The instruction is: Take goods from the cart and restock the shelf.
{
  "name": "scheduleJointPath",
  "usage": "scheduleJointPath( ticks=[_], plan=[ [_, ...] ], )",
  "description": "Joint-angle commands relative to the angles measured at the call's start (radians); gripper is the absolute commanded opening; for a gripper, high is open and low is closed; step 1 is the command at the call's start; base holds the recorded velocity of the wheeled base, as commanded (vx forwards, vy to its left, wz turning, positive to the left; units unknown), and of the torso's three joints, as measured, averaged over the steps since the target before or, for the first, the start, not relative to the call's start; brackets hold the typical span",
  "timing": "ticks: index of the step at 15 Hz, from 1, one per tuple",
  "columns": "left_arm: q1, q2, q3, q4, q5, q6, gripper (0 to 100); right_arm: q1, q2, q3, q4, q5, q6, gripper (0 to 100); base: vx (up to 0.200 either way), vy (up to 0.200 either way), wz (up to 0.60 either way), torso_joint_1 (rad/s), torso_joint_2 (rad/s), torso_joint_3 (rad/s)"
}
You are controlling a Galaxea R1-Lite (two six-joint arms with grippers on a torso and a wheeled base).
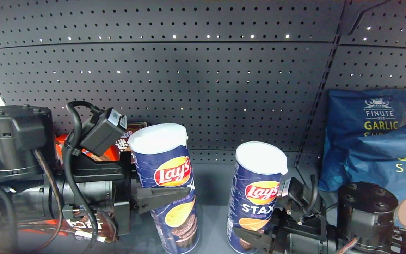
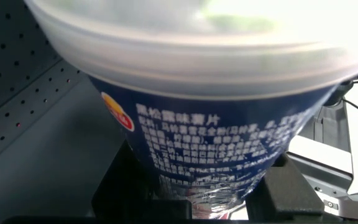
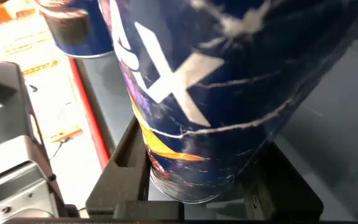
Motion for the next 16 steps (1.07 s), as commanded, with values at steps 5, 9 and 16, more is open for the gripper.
scheduleJointPath(
  ticks=[5, 9, 16],
  plan=[
    [0.0, 0.017, -0.005, -0.004, 0.0, 0.0, 0, 0.012, 0.01, 0.003, 0.0, -0.003, 0.017, 0, 0.0, 0.0, 0.0, 0.0, 0.0, 0.0],
    [0.0, 0.026, -0.006, -0.004, 0.0, 0.001, 0, 0.01, 0.035, -0.002, 0.002, -0.005, 0.017, 0, 0.0, 0.0, 0.0, 0.0, 0.0, 0.0],
    [0.0, 0.031, -0.01, -0.004, 0.0, 0.001, 0, 0.01, 0.076, -0.019, 0.0, -0.025, 0.014, 100, 0.0, 0.0, 0.0, 0.0, 0.0, 0.0]
  ],
)
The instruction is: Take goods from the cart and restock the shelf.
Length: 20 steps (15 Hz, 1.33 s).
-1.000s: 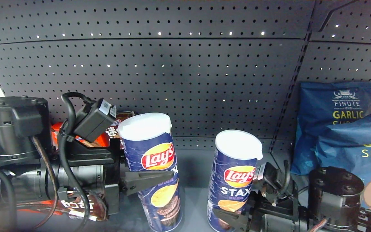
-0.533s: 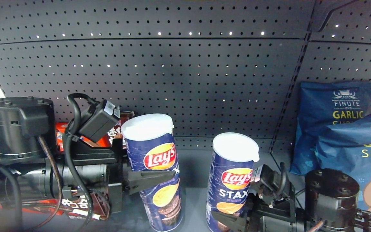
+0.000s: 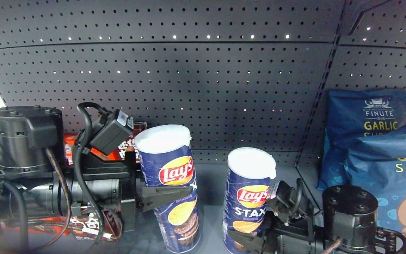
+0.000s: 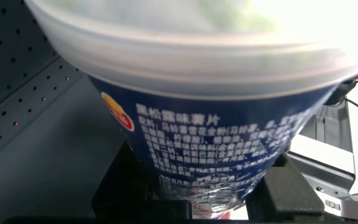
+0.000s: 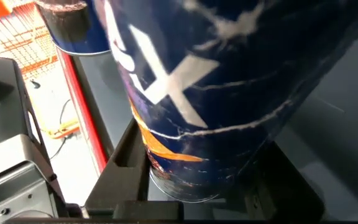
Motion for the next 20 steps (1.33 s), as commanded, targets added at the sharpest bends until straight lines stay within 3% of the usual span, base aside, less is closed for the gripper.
scheduleJointPath(
  ticks=[1, 6, 9, 11, 14, 20],
  plan=[
    [0.0, 0.002, 0.001, -0.001, 0.0, 0.0, 0, 0.002, 0.006, 0.004, 0.003, -0.015, 0.001, 100, 0.0, 0.0, 0.0, 0.0, 0.0, 0.0],
    [-0.002, 0.01, 0.001, -0.007, -0.002, 0.0, 0, 0.002, -0.123, 0.1, 0.005, -0.056, -0.001, 100, 0.0, 0.0, 0.0, 0.0, 0.0, 0.0],
    [-0.002, 0.008, 0.001, -0.007, -0.002, 0.0, 0, -0.006, -0.296, 0.234, 0.01, -0.06, -0.006, 100, 0.0, 0.0, 0.0, 0.0, 0.0, 0.0],
    [-0.002, 0.008, 0.001, -0.007, 0.0, 0.0, 0, -0.078, -0.356, 0.297, 0.014, -0.073, -0.007, 100, 0.0, 0.0, 0.0, 0.0, 0.0, 0.0],
    [-0.002, 0.008, -0.001, -0.007, 0.0, 0.0, 0, -0.133, -0.357, 0.283, 0.02, -0.098, -0.007, 100, 0.0, 0.0, 0.0, 0.0, 0.0, 0.0],
    [-0.002, 0.006, -0.007, -0.005, 0.0, 0.0, 0, -0.138, -0.313, 0.157, 0.12, -0.204, -0.007, 100, 0.0, 0.0, 0.0, 0.0, 0.0, 0.0]
  ],
)
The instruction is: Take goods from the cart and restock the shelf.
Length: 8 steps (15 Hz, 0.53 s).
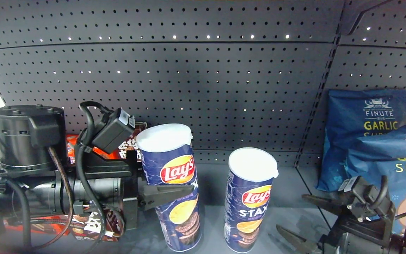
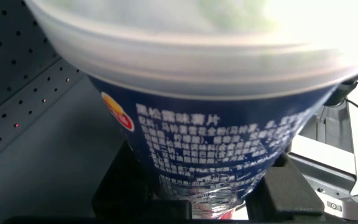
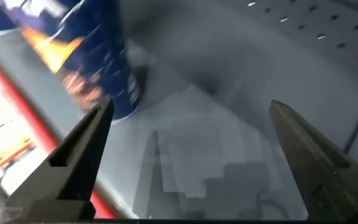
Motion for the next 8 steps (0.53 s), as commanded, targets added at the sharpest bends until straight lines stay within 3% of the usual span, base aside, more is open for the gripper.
scheduleJointPath(
  ticks=[1, 8],
  plan=[
    [0.0, -0.001, 0.0, 0.0, 0.0, 0.0, 0, 0.001, 0.039, -0.038, 0.001, -0.019, 0.0, 100, 0.0, 0.0, 0.0, 0.0, 0.0, 0.0],
    [0.002, -0.003, 0.0, 0.0, 0.0, 0.0, 0, 0.009, 0.132, -0.112, 0.0, -0.023, 0.0, 100, 0.0, 0.0, 0.0, 0.0, 0.0, 0.0]
  ],
)
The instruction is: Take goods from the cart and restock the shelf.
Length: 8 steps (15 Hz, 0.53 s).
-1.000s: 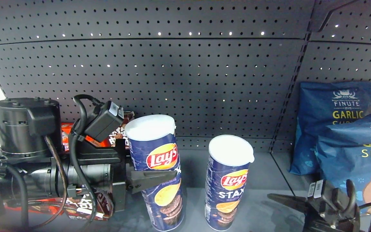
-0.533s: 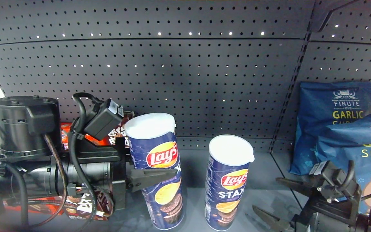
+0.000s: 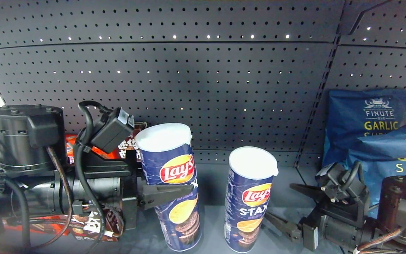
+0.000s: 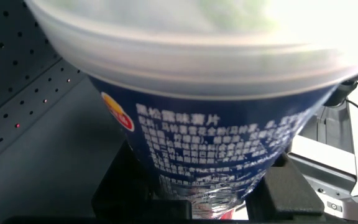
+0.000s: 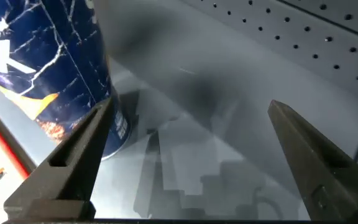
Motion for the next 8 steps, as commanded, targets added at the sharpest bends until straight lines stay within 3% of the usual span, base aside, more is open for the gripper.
scheduleJointPath(
  ticks=[1, 8],
  plan=[
    [-0.001, -0.001, 0.0, 0.0, 0.0, 0.0, 0, 0.005, 0.038, -0.013, -0.001, 0.002, 0.0, 100, 0.0, 0.0, 0.0, 0.0, 0.0, 0.0],
    [0.001, -0.001, 0.003, 0.0, 0.0, 0.0, 0, 0.042, 0.044, -0.007, -0.001, 0.006, 0.0, 100, 0.0, 0.0, 0.0, 0.0, 0.0, 0.0]
  ],
)
